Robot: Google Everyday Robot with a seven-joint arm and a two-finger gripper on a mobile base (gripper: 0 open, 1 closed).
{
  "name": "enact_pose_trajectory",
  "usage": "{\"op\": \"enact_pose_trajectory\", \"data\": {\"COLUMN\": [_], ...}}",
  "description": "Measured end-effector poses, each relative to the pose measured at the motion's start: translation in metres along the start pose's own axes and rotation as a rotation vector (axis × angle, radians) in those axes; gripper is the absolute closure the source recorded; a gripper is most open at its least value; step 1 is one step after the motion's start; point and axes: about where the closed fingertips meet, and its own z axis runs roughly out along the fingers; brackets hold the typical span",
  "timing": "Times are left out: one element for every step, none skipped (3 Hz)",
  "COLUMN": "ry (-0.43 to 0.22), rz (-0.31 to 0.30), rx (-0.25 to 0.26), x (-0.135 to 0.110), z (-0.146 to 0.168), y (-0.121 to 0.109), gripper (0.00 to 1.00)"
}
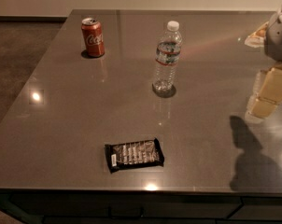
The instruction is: Pick water bottle
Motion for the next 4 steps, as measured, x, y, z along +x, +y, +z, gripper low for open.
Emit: {"op": "enact_pose_trajectory", "data": {"ry": [0.000, -0.029, -0.103, -0.208], "rz": [0.000, 0.052, 0.148, 0.201], "rx": [0.000, 0.032, 0.089, 0.174], "x": [0.000, -0.004, -0.015, -0.033], "z": [0.000, 0.001, 0.013, 0.024], "y": [0.000, -0.010, -0.034, -0.071], "gripper": [0.00, 0.00, 0.00, 0.00]}}
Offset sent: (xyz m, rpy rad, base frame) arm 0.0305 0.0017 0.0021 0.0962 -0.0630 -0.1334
